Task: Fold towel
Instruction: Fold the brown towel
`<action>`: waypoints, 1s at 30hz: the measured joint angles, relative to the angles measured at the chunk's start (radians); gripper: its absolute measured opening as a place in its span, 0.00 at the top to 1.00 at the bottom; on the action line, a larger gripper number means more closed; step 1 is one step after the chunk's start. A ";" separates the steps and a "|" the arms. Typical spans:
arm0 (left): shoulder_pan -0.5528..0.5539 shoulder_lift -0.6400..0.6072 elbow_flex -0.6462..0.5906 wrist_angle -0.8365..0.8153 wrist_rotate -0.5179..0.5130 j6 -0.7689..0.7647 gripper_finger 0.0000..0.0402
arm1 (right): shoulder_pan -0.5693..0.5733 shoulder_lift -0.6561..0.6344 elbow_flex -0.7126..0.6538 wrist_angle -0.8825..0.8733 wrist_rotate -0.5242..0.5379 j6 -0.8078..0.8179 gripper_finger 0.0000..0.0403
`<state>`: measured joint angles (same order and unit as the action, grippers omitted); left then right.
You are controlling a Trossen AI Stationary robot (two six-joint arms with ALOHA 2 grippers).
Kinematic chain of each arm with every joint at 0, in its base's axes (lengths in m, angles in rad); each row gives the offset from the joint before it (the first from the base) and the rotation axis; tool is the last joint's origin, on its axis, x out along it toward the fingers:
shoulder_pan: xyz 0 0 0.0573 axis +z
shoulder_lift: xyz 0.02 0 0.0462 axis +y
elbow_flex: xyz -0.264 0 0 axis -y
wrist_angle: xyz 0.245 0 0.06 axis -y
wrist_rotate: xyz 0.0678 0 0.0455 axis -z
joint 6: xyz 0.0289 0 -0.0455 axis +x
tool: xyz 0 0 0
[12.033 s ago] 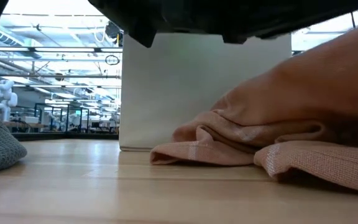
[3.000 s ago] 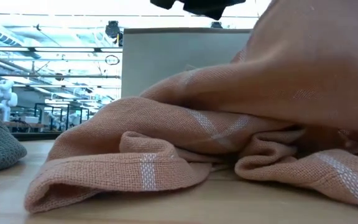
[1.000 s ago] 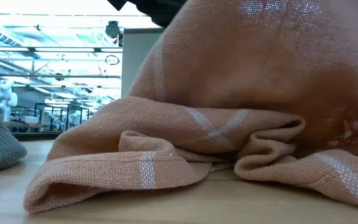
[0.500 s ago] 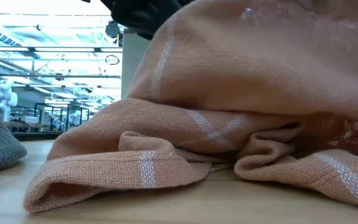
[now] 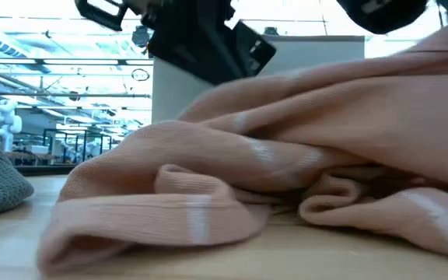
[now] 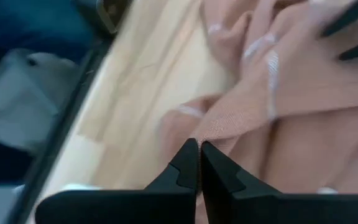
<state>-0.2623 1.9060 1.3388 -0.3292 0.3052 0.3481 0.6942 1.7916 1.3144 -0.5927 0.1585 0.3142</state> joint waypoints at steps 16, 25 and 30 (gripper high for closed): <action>-0.017 0.000 0.000 -0.156 -0.063 -0.034 0.79 | 0.001 0.000 0.000 -0.131 -0.056 0.115 0.89; -0.041 0.000 0.000 -0.156 -0.103 -0.037 0.79 | -0.014 -0.014 0.000 -0.154 0.049 0.141 0.62; -0.046 0.000 0.000 -0.158 -0.141 -0.044 0.79 | -0.019 -0.055 -0.001 -0.273 0.098 0.217 0.58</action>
<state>-0.3080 1.9057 1.3388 -0.4874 0.1638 0.3040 0.6750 1.7362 1.3136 -0.8660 0.2566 0.5311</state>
